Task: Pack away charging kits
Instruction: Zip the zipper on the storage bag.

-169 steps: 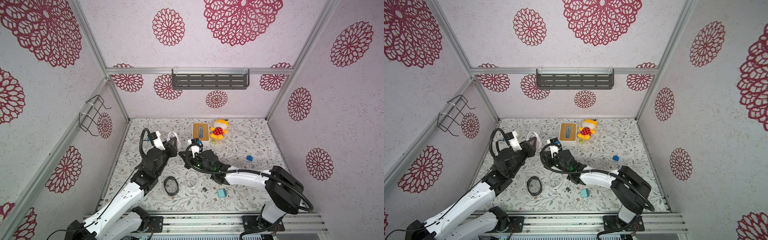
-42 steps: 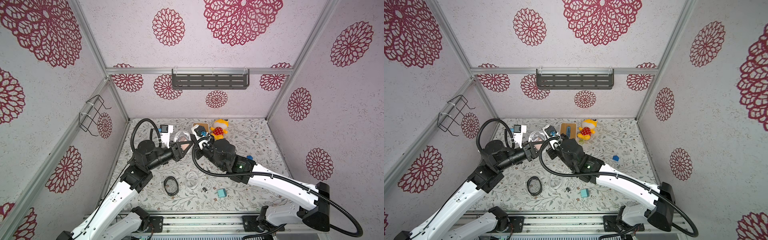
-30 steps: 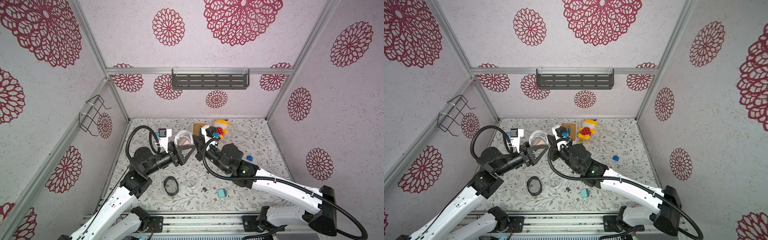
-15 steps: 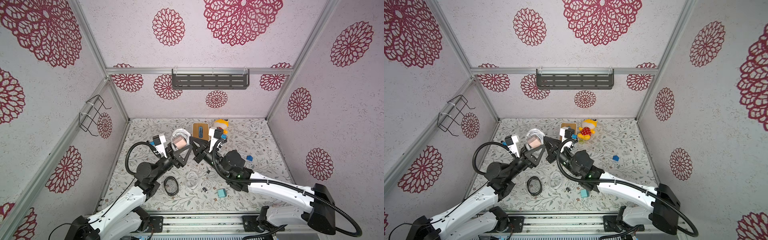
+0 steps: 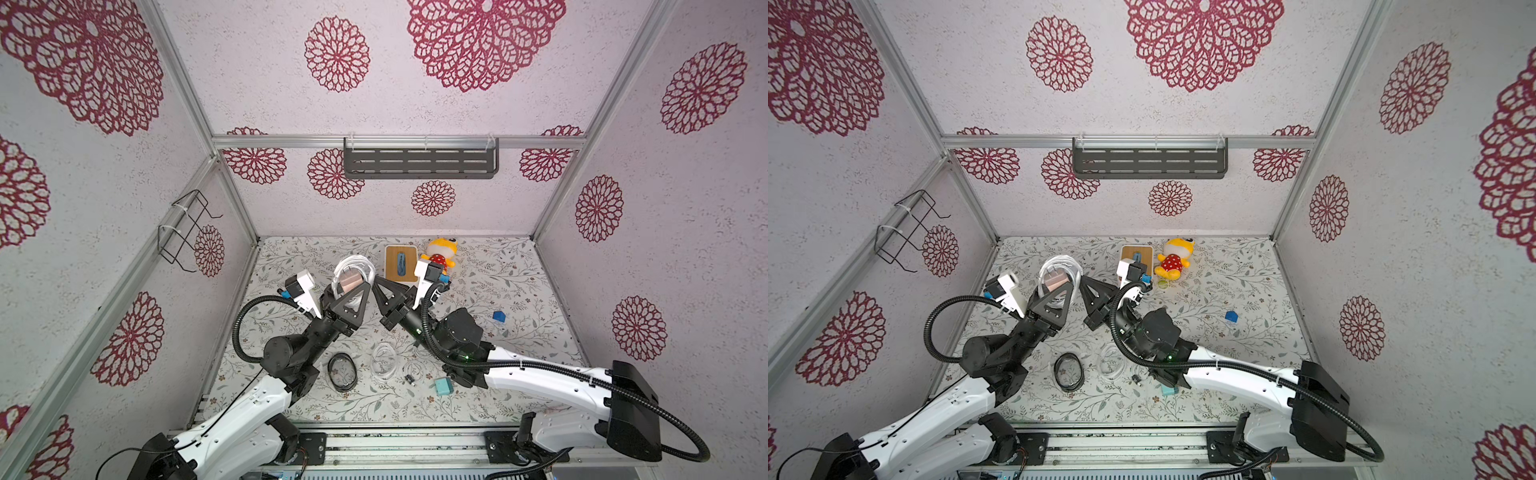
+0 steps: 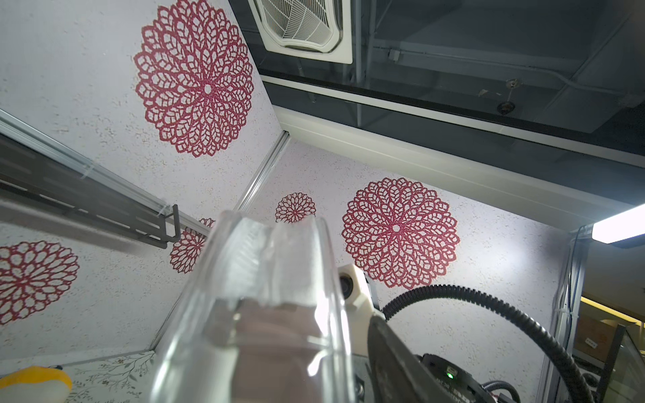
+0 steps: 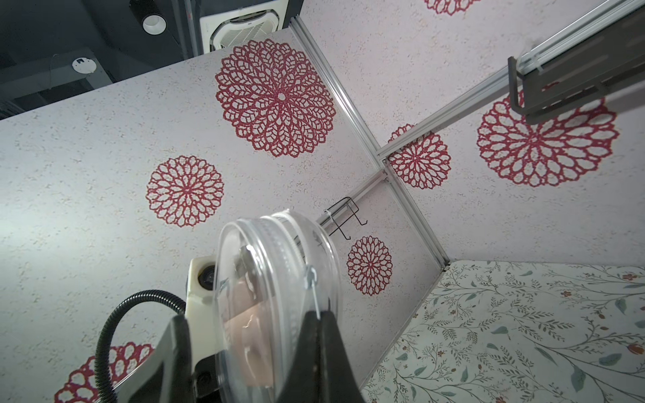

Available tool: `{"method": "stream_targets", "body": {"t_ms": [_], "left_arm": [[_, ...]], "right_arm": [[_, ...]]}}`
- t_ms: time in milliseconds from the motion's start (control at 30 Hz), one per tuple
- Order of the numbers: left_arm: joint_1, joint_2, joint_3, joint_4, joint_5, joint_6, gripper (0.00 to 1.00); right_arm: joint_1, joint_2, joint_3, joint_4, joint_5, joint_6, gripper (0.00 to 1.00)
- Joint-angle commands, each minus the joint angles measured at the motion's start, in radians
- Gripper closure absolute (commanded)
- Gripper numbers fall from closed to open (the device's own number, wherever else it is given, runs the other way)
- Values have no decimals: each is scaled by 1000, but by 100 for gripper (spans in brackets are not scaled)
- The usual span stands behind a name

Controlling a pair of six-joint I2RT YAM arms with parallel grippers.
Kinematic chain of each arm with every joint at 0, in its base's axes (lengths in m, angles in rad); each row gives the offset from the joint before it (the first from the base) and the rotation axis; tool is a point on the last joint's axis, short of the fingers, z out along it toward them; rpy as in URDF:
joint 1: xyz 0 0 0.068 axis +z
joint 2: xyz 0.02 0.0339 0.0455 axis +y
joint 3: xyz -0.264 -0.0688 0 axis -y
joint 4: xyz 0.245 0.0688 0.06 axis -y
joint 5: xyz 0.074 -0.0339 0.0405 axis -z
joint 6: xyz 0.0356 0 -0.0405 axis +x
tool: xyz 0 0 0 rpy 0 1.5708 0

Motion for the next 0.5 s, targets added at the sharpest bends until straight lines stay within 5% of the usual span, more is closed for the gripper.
{"method": "stream_targets", "body": {"t_ms": [0,267,467], "left_arm": [[-12,-35,-5,8,-26,-4,45],[-11,-57,46,-152,8,6,97],[-15,-93,155,-493,101,57,100]], "right_arm": [[8,-19,-19,65,37,-8,100],[9,-79,7,-91,61,-205,100],[-32,-92,113,-333,146,-485,100]]}}
